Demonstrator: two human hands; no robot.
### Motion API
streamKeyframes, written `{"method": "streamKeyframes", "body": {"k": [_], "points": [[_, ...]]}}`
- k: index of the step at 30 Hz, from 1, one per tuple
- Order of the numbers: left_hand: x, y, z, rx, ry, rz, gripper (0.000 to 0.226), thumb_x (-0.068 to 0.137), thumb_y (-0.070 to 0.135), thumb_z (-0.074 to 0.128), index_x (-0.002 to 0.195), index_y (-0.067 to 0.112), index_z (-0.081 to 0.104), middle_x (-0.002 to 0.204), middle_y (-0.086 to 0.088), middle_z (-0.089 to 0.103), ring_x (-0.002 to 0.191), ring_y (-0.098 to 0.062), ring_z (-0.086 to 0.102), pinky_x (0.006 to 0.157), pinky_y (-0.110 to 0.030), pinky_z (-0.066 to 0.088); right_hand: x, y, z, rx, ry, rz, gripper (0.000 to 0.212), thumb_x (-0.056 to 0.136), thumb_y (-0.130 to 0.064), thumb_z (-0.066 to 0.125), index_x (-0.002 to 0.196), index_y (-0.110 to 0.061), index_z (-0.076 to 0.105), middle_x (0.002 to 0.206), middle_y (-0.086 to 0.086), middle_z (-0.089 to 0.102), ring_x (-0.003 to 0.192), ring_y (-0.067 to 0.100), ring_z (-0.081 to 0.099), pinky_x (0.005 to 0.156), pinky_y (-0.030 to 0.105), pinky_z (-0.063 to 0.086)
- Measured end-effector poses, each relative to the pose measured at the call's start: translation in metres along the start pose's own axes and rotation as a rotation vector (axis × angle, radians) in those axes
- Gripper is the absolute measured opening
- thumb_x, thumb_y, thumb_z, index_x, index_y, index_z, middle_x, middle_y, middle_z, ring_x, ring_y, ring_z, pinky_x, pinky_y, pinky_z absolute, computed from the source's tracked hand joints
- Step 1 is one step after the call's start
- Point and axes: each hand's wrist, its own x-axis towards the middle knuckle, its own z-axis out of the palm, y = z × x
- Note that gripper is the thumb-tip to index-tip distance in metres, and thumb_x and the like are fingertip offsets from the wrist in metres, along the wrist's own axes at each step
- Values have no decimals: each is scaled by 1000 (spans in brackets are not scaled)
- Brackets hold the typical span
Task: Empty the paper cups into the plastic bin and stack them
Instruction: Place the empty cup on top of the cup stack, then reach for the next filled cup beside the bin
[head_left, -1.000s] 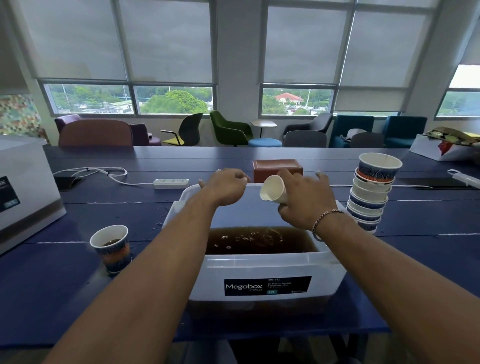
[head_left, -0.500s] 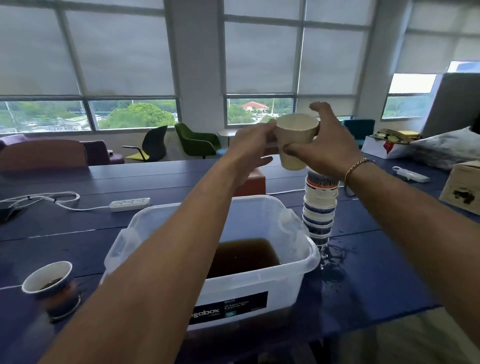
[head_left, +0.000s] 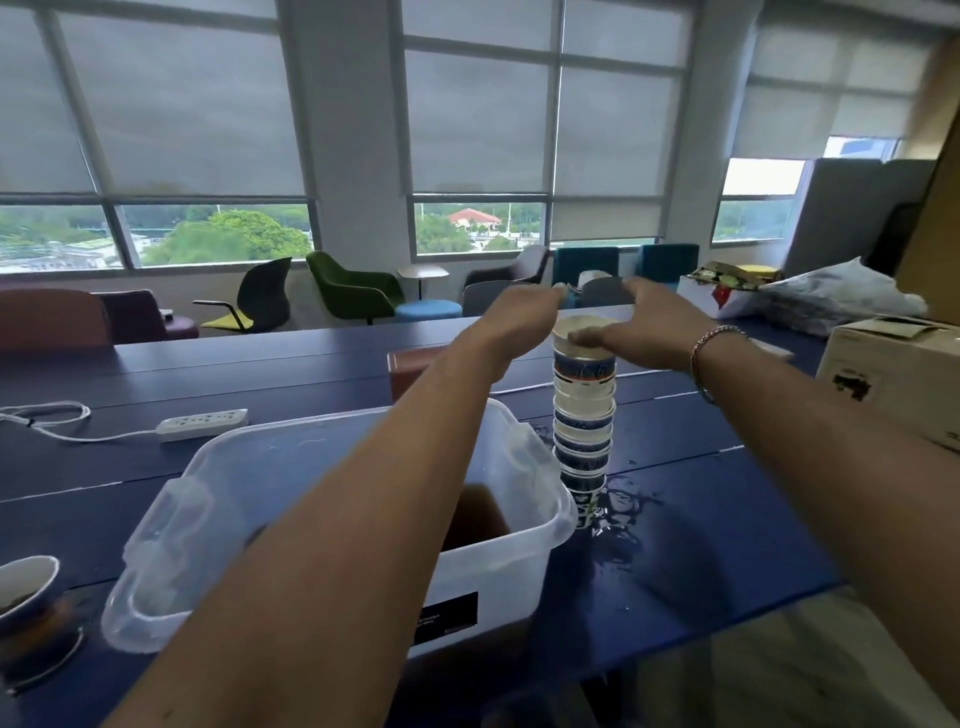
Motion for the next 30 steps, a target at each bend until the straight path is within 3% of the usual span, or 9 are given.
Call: {"method": "streamKeyframes", "body": {"k": [3, 7, 11, 15, 19, 23, 25, 28, 30], "points": [[-4, -9, -12, 102, 48, 38, 43, 107, 28, 33, 143, 6, 46, 149, -13, 44, 135, -29, 42, 108, -37, 34, -3, -10, -1, -55, 148, -42, 85, 75, -59, 70, 144, -18, 39, 146, 8, 46, 131, 33, 44, 104, 48, 44], [-8, -29, -36, 75, 131, 57, 48, 105, 34, 38, 150, 16, 38, 155, -3, 39, 139, -21, 39, 111, -35, 33, -12, -47, 12, 37, 289, -168, 53, 80, -48, 66, 125, -22, 54, 126, 5, 60, 114, 28, 55, 94, 45, 50], [-25, -54, -80, 80, 248, 58, 51, 101, 27, 50, 149, 17, 37, 153, -6, 41, 134, -21, 44, 104, -33, 37, -23, -104, 52, 148, 188, -288, 32, 79, -43, 67, 105, -24, 63, 103, -3, 67, 93, 18, 62, 84, 35, 53], [-64, -95, -146, 154, 368, -11, 55, 97, 20, 56, 149, 19, 38, 150, -6, 43, 133, -19, 45, 105, -31, 40, -37, -161, 108, 226, 15, -334, 22, 75, -42, 70, 89, -26, 65, 89, -3, 66, 87, 18, 64, 81, 35, 54], [-113, -149, -221, 277, 542, -190, 36, 95, 22, 55, 130, 18, 59, 131, -7, 62, 114, -25, 60, 97, -39, 50, -65, -219, 168, 215, -182, -455, 24, 79, -39, 68, 95, -21, 68, 97, 1, 69, 88, 19, 63, 81, 39, 55], [-162, -205, -273, 344, 646, -383, 21, 92, 8, 55, 97, 20, 71, 93, -11, 68, 78, -25, 57, 68, -27, 45, -98, -267, 212, 193, -298, -570, 23, 76, -40, 66, 91, -23, 67, 98, 0, 68, 89, 21, 62, 80, 38, 55], [-186, -234, -288, 448, 690, -500, 22, 90, 5, 53, 90, 20, 69, 89, -12, 64, 83, -26, 57, 72, -27, 44, -112, -284, 226, 159, -329, -617, 25, 78, -39, 66, 96, -22, 67, 104, 1, 66, 94, 23, 61, 83, 36, 53], [-215, -269, -299, 608, 767, -729, 21, 92, 19, 53, 102, 6, 66, 116, -15, 66, 109, -35, 60, 80, -30, 42, -126, -302, 238, 147, -344, -662, 28, 82, -39, 65, 103, -20, 67, 110, 3, 64, 97, 24, 58, 86, 35, 51], [-227, -286, -298, 572, 777, -830, 20, 91, 23, 59, 98, 5, 62, 110, -18, 64, 109, -36, 60, 79, -34, 44, -130, -309, 241, 158, -351, -679, 29, 83, -39, 64, 105, -19, 67, 110, 3, 64, 95, 22, 57, 85, 35, 51]]}}
